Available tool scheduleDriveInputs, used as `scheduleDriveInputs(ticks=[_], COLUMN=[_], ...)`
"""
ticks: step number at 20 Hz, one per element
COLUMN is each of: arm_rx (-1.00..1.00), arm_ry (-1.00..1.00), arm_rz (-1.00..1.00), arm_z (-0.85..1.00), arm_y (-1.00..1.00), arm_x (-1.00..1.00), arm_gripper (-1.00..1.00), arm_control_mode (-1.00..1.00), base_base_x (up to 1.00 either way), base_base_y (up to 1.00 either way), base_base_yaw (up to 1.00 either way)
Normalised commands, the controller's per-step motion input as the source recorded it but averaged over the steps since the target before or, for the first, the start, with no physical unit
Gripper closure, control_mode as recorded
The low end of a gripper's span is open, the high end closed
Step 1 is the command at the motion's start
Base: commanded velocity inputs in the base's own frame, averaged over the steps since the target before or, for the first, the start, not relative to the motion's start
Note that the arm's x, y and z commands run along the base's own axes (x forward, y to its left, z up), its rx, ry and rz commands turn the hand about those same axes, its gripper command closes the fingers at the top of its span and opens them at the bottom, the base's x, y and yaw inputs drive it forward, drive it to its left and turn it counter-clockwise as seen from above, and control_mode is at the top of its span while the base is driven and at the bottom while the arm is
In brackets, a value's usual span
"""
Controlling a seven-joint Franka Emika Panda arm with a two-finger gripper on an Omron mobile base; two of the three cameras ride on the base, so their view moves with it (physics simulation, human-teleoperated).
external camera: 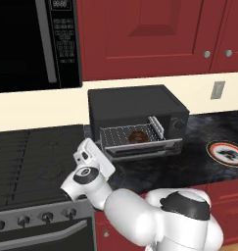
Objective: Pick up the bagel from the plate, place it on the toaster oven rack, close the door, and set the timer.
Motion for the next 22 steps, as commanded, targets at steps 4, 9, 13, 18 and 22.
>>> scheduleDriveInputs(ticks=[4, 9, 13, 18, 22], arm_rx=[-0.17, -0.22, -0.25, -0.21, -0.14], arm_ry=[0.14, 0.08, 0.01, 0.03, 0.13], arm_rz=[0.28, 0.38, 0.42, 0.38, 0.28], arm_z=[0.02, 0.00, 0.00, 0.01, 0.14], arm_y=[-0.09, 0.00, 0.00, 0.00, 0.00], arm_x=[0.72, 0.32, 0.00, 0.22, 0.63], arm_gripper=[-1.00, -1.00, -1.00, -1.00, -1.00], arm_control_mode=[-1.00, -1.00, -1.00, -1.00, -1.00], base_base_x=[0.00, 0.00, 0.00, 0.00, 0.00], base_base_y=[0.00, 0.00, 0.00, 0.00, 0.00], base_base_yaw=[0.00, 0.00, 0.00, 0.00, 0.00])
